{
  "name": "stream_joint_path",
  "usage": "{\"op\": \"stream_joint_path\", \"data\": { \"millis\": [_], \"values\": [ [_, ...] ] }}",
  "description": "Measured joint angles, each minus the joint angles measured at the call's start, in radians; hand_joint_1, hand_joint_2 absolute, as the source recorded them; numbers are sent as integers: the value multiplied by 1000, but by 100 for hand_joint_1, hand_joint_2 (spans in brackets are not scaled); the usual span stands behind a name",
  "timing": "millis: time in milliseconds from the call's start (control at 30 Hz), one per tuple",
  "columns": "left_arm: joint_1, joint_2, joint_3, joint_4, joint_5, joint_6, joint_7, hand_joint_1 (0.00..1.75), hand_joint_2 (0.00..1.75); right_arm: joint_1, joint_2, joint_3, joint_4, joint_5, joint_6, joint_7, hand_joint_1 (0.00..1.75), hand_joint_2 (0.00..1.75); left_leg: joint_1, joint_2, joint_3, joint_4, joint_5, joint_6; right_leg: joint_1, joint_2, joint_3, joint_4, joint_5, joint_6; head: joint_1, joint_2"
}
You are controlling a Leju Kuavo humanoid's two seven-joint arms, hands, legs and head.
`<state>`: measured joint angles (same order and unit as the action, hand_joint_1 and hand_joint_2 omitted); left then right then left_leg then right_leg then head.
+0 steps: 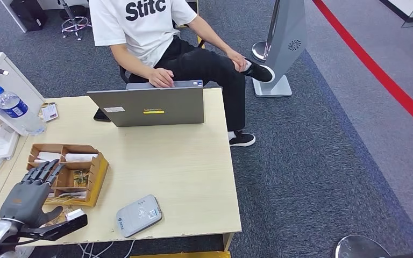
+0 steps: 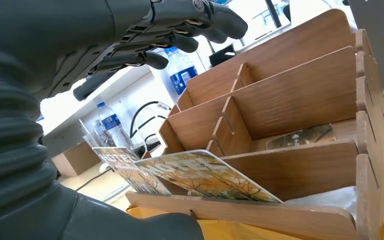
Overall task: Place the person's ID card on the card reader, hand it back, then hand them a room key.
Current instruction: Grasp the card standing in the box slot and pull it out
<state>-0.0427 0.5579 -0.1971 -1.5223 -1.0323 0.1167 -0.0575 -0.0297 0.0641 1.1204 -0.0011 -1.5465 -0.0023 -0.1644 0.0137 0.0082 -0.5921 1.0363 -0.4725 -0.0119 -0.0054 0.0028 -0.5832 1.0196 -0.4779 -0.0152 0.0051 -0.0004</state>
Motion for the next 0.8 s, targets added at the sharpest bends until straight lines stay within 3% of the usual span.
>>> {"op": "stream_joint_path", "data": {
  "millis": [467, 500, 600, 633, 800],
  "values": [
    [-1, -19, 1, 40, -10, 30, 0, 0, 175, 0, 0, 0, 0, 0, 0, 0, 0, 175, 0, 0, 0, 0, 0, 0, 0, 0, 0, 0, 0, 0, 0, 0],
    [-1, -21, 1, 42, -11, 34, 0, 23, 175, 0, 0, 0, 0, 0, 0, 0, 0, 175, 0, 0, 0, 0, 0, 0, 0, 0, 0, 0, 0, 0, 0, 0],
    [-1, -25, 1, 47, -11, 36, -1, 154, 175, 0, 0, 0, 0, 0, 0, 0, 0, 175, 0, 0, 0, 0, 0, 0, 0, 0, 0, 0, 0, 0, 0, 0],
    [-1, -27, 1, 49, -11, 36, -1, 175, 175, 0, 0, 0, 0, 0, 0, 0, 0, 175, 0, 0, 0, 0, 0, 0, 0, 0, 0, 0, 0, 0, 0, 0],
    [-1, -29, 1, 57, -7, 35, -6, 175, 175, 0, 0, 0, 0, 0, -1, 0, 0, 175, 0, 0, 0, 0, 0, 0, 0, 0, 0, 0, 0, 0, 0, 0]
  ]
}}
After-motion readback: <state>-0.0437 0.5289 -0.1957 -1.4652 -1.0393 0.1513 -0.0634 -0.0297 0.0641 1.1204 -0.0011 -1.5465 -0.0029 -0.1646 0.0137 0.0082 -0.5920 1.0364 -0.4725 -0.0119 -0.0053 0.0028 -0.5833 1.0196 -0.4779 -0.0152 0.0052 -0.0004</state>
